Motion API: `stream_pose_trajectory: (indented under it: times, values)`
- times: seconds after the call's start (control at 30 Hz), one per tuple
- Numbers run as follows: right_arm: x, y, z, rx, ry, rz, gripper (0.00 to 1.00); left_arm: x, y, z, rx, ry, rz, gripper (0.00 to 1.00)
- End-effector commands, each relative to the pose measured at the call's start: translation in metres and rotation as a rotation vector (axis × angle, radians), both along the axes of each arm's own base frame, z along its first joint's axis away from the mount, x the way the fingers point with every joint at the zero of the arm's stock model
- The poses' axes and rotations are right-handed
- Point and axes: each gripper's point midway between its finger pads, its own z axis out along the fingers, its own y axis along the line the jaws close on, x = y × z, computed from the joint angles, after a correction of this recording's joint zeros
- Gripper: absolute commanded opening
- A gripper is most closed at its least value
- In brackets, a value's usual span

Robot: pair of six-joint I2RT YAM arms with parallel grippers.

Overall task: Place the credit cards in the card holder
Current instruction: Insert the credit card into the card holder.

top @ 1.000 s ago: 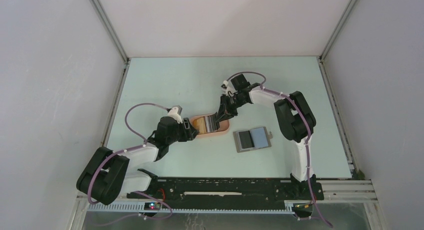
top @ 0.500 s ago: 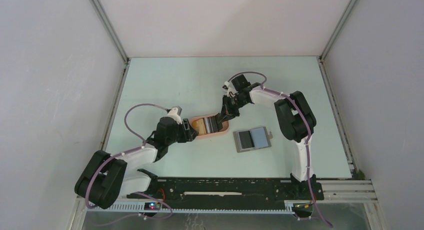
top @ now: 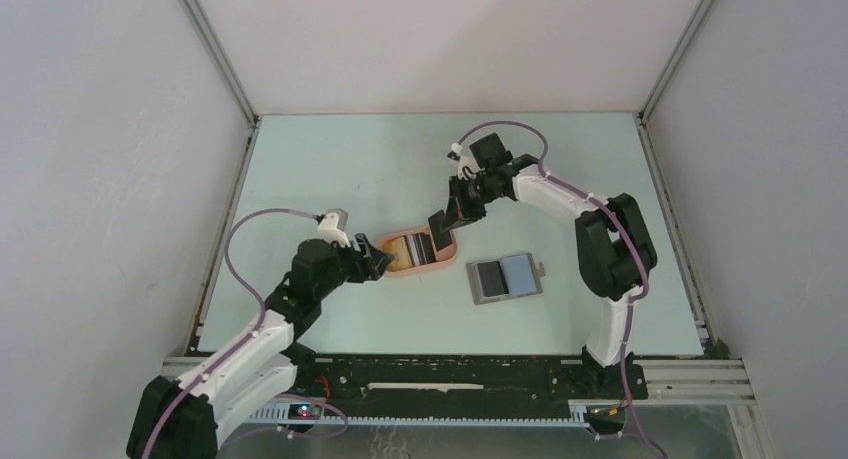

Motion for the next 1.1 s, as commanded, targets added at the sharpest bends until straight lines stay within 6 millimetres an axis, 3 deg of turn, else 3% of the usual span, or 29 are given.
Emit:
stream_pose_trajectory:
  times: [0.0, 0.2, 0.43, 0.57, 1.07]
  values:
    - [0.001, 0.001, 0.039, 0.060, -0.133, 0.073, 0.00, -0.003, -0.006, 0.029, -0.056, -0.068, -0.027, 0.70]
    - [-0.040, 0.001, 0.089, 0.297, -0.193, 0.322, 0.00, -0.020, -0.035, 0.066, -0.279, -0.161, -0.172, 0.76]
    - [-0.085, -0.015, 0.139, 0.543, -0.293, 0.509, 0.00, -0.041, -0.059, 0.111, -0.469, -0.301, -0.321, 0.77]
    - [-0.098, -0.021, 0.152, 0.609, -0.323, 0.548, 0.00, -0.050, -0.072, 0.137, -0.514, -0.386, -0.371, 0.76]
    - [-0.111, -0.022, 0.165, 0.685, -0.317, 0.596, 0.00, -0.051, -0.115, 0.182, -0.633, -0.409, -0.438, 0.62]
